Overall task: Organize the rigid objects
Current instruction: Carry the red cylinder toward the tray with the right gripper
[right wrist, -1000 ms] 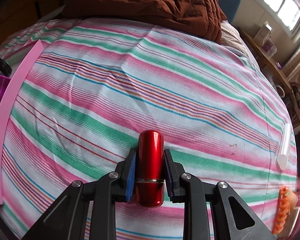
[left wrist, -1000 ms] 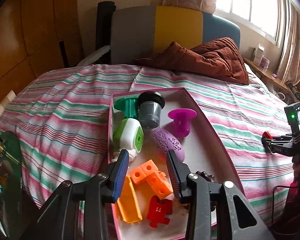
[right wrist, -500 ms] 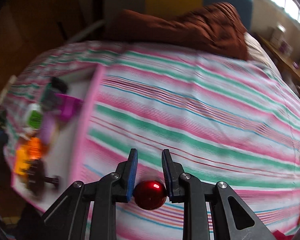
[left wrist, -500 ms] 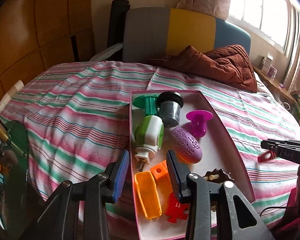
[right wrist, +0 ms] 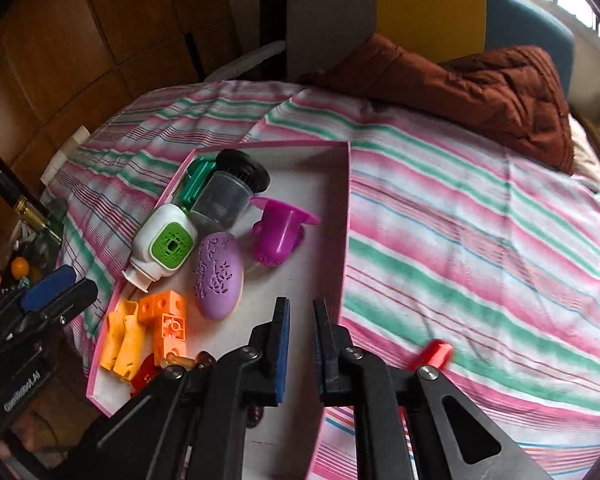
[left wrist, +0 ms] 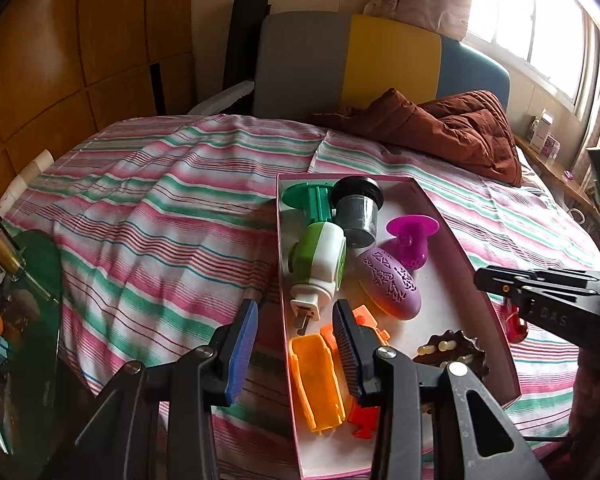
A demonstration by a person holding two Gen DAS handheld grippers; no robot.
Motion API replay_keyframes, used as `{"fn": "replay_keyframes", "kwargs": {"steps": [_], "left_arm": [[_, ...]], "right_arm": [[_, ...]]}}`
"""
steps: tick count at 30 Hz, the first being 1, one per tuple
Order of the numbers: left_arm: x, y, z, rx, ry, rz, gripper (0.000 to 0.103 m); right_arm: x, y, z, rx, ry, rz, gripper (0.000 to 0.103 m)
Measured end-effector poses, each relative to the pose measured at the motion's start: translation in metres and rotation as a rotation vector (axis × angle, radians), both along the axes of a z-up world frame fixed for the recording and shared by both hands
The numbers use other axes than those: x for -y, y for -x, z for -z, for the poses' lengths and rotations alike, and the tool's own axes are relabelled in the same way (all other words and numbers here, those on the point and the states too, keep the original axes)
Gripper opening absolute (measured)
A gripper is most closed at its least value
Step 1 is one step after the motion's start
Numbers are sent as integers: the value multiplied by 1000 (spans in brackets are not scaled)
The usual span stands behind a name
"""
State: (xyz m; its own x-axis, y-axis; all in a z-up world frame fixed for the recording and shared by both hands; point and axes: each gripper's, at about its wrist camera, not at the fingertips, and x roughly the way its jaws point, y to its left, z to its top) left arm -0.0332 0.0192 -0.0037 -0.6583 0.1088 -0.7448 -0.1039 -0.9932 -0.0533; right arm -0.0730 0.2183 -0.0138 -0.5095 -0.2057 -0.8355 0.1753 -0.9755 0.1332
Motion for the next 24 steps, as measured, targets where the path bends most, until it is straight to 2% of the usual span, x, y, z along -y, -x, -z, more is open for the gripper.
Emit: {"fn": "replay_keyframes", "kwargs": {"steps": [2, 6, 8, 10, 12, 13, 15, 20, 21, 22, 23, 24], "left_arm": [[1, 0, 0, -1, -2, 2, 39], [5, 2, 0, -3, -15, -2, 39], [6, 3, 1, 1, -21, -4, 39], [6, 4, 2, 6, -29, -2, 39], [4, 5, 3, 14, -30, 6, 39], [3, 4, 3, 15, -30, 10, 39], [1, 3, 3, 14, -24, 17, 39], [-2, 4, 3, 17, -25, 23, 39], [-3, 3, 3, 20, -24, 27, 39], [-4, 3, 4, 22, -22, 31, 39], [-5, 2, 4, 22, -18, 34, 39], [-6, 2, 3, 21, -15, 37, 39]], "right_arm": [[-3, 3, 1, 5, 4, 11, 11], [-28, 2, -18, -29, 29, 55, 11], [-47, -1, -23, -40, -18, 103, 11], [-64, -3, -18, -3, -24, 133, 13], [-75, -5, -7, 31, -62, 150, 24], [-80, -7, 0, 48, -91, 162, 37], [-89, -10, 13, 91, -142, 206, 52], [-115, -27, 34, 135, -111, 324, 52], [-117, -28, 39, 148, -95, 332, 48], [-118, -29, 44, 167, -73, 326, 32], [-115, -31, 47, 165, -66, 317, 26], [-109, -33, 47, 143, -99, 305, 26]]}}
